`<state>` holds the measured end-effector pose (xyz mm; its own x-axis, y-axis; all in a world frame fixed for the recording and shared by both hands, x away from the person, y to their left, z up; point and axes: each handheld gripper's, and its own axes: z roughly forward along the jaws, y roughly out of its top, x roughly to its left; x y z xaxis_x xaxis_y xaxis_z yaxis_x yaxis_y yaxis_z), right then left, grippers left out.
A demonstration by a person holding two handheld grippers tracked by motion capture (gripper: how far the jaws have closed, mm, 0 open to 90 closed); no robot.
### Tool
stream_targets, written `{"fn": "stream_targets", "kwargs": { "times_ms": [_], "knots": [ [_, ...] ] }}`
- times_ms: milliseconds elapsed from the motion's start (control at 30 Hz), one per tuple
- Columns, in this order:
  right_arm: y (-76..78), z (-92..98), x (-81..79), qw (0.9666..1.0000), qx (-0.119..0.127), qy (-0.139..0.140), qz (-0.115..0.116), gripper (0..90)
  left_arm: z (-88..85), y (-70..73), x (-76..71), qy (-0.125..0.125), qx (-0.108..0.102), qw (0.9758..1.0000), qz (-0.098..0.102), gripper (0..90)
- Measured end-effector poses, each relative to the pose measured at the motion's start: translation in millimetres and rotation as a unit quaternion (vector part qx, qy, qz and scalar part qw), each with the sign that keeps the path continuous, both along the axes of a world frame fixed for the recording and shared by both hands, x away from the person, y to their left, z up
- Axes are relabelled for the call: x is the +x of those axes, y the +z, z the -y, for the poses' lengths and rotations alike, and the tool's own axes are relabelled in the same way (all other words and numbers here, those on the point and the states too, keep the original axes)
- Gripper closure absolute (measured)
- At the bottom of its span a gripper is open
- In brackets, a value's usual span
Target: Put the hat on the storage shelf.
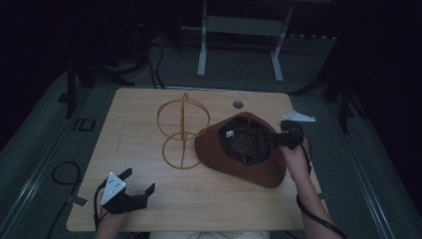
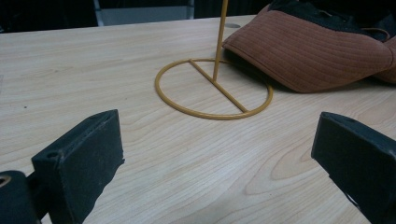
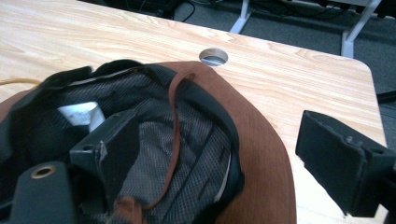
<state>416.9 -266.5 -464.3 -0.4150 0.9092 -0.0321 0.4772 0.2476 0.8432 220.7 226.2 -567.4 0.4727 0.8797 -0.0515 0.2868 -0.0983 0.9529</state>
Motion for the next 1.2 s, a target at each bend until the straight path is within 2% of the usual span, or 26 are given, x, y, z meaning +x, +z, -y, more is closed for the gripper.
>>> {"fn": "stream_targets", "kwargs": {
  "times_ms": [167, 233, 300, 433, 500, 567, 633, 733, 867, 933, 1067, 1200],
  "knots": [
    [-8.0, -1.5, 20.2, 0.9998, -0.001, 0.007, -0.017, 13.3, -0.4, -0.2, 0.2, -0.003, -0.001, 1.0000, 0.001, 2.8],
    [-13.6, -0.8, 28.4, 0.9995, -0.003, 0.006, -0.030, 13.3, 0.0, -0.5, 0.3, -0.002, 0.000, 1.0000, -0.001, 2.7],
    [-20.0, 0.3, 36.2, 0.9991, -0.002, 0.003, -0.043, 13.4, 0.2, -0.7, 0.4, -0.006, -0.001, 1.0000, -0.002, 2.8],
    [-33.5, 0.8, 48.8, 0.9978, -0.018, -0.014, -0.062, 14.8, 0.1, -0.3, 0.7, -0.005, -0.004, 1.0000, -0.001, 2.8],
    [-38.7, 1.3, 53.5, 0.9973, -0.015, -0.014, -0.070, 14.8, 0.1, -0.6, 1.0, -0.008, -0.004, 1.0000, -0.003, 2.8],
    [-45.2, -0.1, 58.4, 0.9963, -0.026, -0.016, -0.080, 19.5, 0.3, -1.0, 1.2, -0.009, -0.001, 1.0000, -0.004, 2.8],
    [-50.7, -2.1, 61.4, 0.9956, -0.042, -0.021, -0.081, 20.0, 0.2, -1.0, 1.2, -0.009, -0.002, 1.0000, -0.004, 2.8],
    [-58.5, -4.0, 65.6, 0.9942, -0.049, -0.020, -0.093, 24.9, -0.3, -1.1, 1.3, -0.009, -0.005, 0.9999, -0.006, 2.8],
    [-66.7, -9.3, 67.9, 0.9919, -0.080, -0.019, -0.097, 32.3, -0.5, -0.9, 1.2, -0.010, -0.007, 0.9999, -0.008, 2.8],
    [-68.9, -13.7, 67.6, 0.9915, -0.080, -0.028, -0.099, 38.9, -0.5, -0.8, 1.1, -0.011, -0.008, 0.9999, -0.008, 2.8],
    [-73.4, -19.3, 67.3, 0.9909, -0.097, -0.041, -0.084, 45.0, -0.6, -1.3, 1.6, -0.010, -0.009, 0.9999, -0.011, 2.8],
    [-76.9, -20.6, 66.5, 0.9903, -0.103, -0.061, -0.070, 55.8, -0.8, -1.0, 1.5, -0.008, -0.008, 0.9999, -0.011, 2.8]
  ]
}}
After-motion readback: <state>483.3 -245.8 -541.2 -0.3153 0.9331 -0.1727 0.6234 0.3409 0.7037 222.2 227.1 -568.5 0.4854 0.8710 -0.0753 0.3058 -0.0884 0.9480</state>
